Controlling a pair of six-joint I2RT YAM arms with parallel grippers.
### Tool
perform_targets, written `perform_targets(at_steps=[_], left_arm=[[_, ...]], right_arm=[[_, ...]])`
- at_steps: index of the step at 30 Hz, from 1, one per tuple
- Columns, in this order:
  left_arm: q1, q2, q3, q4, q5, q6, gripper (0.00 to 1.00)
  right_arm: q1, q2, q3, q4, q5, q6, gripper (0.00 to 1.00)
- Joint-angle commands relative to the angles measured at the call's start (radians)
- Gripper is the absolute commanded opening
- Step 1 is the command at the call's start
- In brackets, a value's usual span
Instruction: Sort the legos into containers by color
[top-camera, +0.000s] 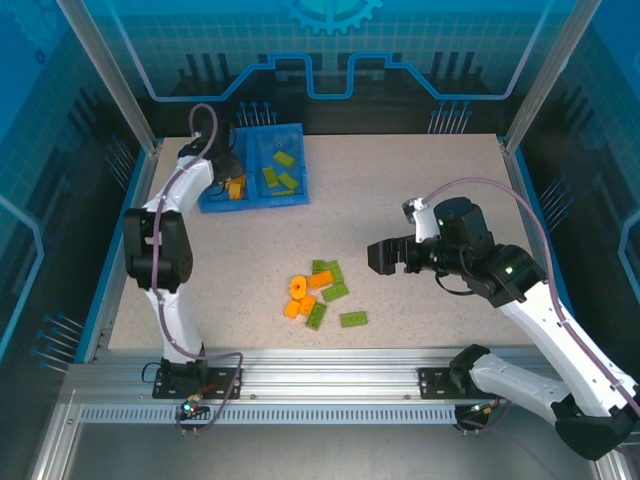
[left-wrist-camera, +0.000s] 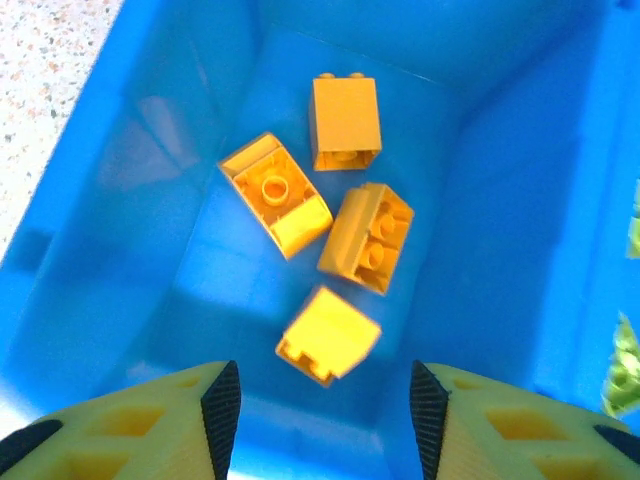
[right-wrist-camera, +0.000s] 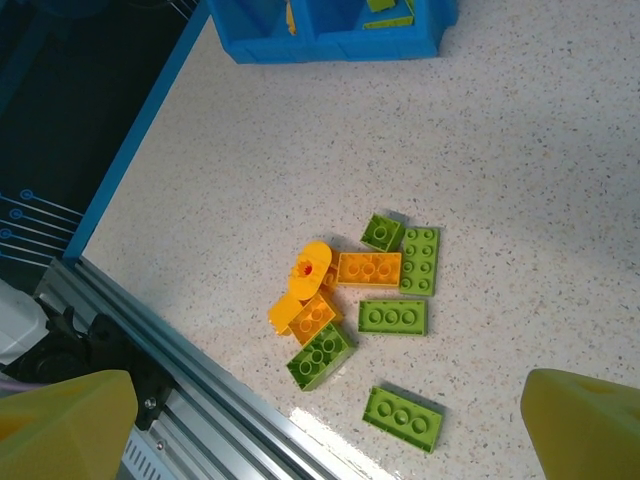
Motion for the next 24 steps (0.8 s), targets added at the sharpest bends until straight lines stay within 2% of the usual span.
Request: perform_targets(at_steps=[1,4,8,13,17,19,21,24], left_arm=[[-0.013,-0.226,-0.106,0.038,0.104,-0.076,0.52],[-0.085,-0.399,-0.252,0.072,0.159,-0.088,0.53],[-0.269,-0.566,-0.408,0.045,0.145,-0.044,0.55],[-0.452,-0.664,-0.577,-0.031,0.111,-0.158,0.57],[-0.579,-0.674,-0.703,-0.006,0.118,-0.263,0.58],[-0.631,-0.638,-0.731,0.003,0.113,-0.282,0.63],[-0.66,-0.581,-0.739,-0.004,0.093,-0.293,0.72],[-0.67,-0.524,-0.76,0.016,0.026,-0.316,0.76]], right_arm=[[-0.012,0.031,-0.016,0.026,0.005,0.02,1.0],[-0.012,0.073,-0.026,0.058,-0.008,0.032,1.0],[-0.012,0.14,-0.024,0.082,-0.025,0.024,1.0],[-0.012,0.202,-0.009,0.097,-0.034,0.013,1.0],[-0.012,0.235,-0.005,0.103,-0.041,0.011,1.0],[-0.013,0.245,-0.007,0.106,-0.047,0.012,1.0],[-0.012,0.251,-0.006,0.103,-0.05,0.012,1.0],[-0.012,0.245,-0.011,0.096,-0.042,0.017,1.0]])
